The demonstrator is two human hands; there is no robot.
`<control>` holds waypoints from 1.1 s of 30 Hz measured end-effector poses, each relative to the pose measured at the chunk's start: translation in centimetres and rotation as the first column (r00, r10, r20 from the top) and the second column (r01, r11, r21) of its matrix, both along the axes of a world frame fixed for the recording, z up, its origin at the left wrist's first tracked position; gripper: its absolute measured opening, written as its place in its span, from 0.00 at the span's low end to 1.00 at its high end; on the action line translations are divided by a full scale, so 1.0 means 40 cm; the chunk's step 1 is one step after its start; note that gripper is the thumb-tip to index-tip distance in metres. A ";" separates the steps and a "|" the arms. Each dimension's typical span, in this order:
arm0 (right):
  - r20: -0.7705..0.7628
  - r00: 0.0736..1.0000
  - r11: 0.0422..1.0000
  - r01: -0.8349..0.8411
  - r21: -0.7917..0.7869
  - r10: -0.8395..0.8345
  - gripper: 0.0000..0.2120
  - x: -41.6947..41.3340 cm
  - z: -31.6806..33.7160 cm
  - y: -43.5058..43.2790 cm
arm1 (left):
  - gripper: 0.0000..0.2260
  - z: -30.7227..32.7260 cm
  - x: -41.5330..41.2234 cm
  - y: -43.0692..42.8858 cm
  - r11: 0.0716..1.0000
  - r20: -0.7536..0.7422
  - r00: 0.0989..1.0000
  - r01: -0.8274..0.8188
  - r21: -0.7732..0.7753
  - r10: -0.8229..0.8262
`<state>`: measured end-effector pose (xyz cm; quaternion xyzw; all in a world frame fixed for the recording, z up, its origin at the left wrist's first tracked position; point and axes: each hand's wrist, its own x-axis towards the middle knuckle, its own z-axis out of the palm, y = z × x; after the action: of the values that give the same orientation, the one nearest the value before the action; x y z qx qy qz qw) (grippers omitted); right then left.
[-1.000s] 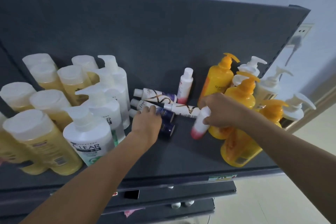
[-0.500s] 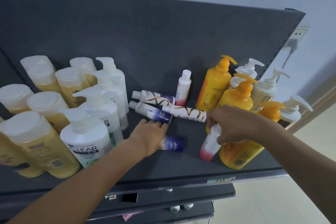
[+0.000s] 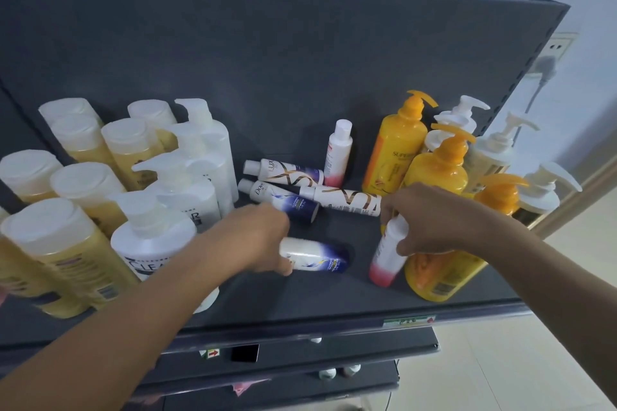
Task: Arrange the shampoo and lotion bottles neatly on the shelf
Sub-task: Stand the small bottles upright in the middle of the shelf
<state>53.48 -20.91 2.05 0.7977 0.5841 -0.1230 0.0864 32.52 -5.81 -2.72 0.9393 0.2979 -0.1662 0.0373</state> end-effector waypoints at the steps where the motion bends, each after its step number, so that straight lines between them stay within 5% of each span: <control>1: -0.006 1.000 1.000 0.002 0.014 -0.002 0.16 0.000 0.000 -0.001 | 0.21 0.027 -0.001 -0.001 0.999 0.024 1.000 0.016 0.049 -0.017; 5: -0.003 1.000 0.999 0.017 0.049 -0.017 0.18 -0.004 0.005 0.001 | 0.21 0.113 -0.006 -0.013 0.980 0.030 0.995 0.087 0.177 -0.094; 22: 0.024 1.000 0.995 0.010 -0.103 -0.007 0.26 -0.031 0.023 0.055 | 0.24 0.147 -0.007 -0.011 0.976 -0.119 0.987 0.132 0.176 -0.112; 26: 0.024 1.000 1.000 0.010 -0.013 -0.009 0.22 -0.009 0.017 0.114 | 0.27 0.181 0.005 0.008 0.997 -0.094 0.995 0.030 0.077 -0.022; 33: 0.028 1.000 1.000 0.012 0.000 -0.012 0.07 0.045 -0.051 0.312 | 0.15 0.205 0.163 0.185 0.972 0.107 0.994 -0.012 0.236 -0.014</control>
<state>55.29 -8.45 0.00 0.8029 0.5779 -0.1125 0.0936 39.05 1.59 5.49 0.9448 0.3126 -0.0788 -0.0587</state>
